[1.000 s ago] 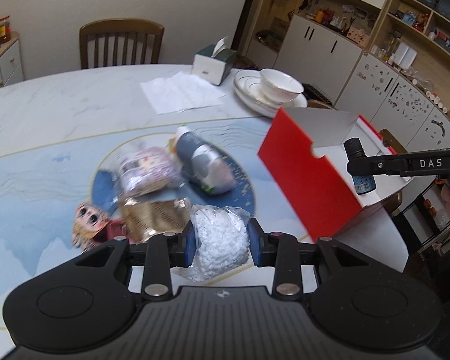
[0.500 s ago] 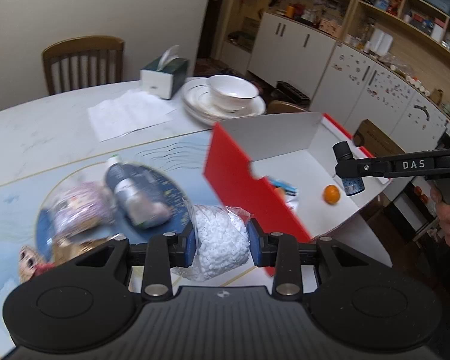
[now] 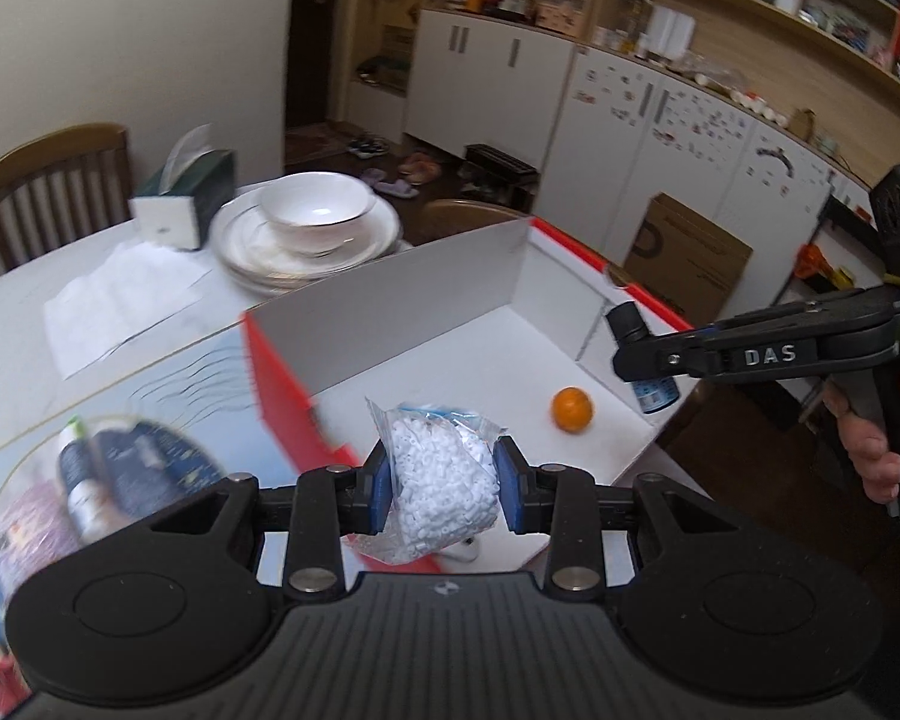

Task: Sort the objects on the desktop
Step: 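Carry the dropper bottle and bead bag with both grippers into the box, then open both grippers to release the bottle and bead bag in the box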

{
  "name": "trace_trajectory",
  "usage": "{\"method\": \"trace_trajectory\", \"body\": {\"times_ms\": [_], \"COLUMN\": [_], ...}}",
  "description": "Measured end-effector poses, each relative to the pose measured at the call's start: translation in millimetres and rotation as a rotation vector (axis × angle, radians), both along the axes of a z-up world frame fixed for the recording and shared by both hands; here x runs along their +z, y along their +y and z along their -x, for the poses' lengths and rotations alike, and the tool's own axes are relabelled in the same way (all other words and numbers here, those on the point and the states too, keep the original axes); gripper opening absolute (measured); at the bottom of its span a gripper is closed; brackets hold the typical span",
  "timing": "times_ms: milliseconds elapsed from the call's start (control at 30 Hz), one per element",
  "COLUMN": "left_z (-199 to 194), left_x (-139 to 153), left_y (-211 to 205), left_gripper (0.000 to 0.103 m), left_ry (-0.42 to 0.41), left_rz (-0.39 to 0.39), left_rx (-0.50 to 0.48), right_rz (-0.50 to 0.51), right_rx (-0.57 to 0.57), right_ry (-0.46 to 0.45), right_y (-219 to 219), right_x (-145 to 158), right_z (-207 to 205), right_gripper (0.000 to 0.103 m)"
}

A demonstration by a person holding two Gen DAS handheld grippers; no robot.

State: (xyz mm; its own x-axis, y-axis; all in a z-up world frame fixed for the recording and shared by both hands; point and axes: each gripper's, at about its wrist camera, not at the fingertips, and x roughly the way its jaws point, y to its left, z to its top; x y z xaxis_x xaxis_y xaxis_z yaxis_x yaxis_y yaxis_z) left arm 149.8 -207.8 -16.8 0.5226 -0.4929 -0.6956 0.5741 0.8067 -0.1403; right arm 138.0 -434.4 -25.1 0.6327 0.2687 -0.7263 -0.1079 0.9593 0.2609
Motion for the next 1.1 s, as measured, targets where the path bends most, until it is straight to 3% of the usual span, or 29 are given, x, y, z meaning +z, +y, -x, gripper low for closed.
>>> {"method": "trace_trajectory", "body": {"times_ms": [267, 867, 1100], "left_z": [-16, -66, -77], "left_x": [-14, -64, -80], "left_y": [-43, -104, -121], "left_gripper": [0.033, 0.033, 0.033], "left_ry": [0.030, 0.141, 0.211], "left_rz": [-0.052, -0.196, -0.223], "left_rx": [-0.082, -0.160, -0.193], "right_rz": [0.029, 0.112, 0.117], "right_rx": [-0.033, -0.022, 0.002], "right_ry": [0.055, 0.199, 0.217], "right_y": [-12, -27, -26], "right_x": [-16, -65, -66], "right_z": [-18, -69, -93], "right_gripper": [0.023, 0.023, 0.023]}}
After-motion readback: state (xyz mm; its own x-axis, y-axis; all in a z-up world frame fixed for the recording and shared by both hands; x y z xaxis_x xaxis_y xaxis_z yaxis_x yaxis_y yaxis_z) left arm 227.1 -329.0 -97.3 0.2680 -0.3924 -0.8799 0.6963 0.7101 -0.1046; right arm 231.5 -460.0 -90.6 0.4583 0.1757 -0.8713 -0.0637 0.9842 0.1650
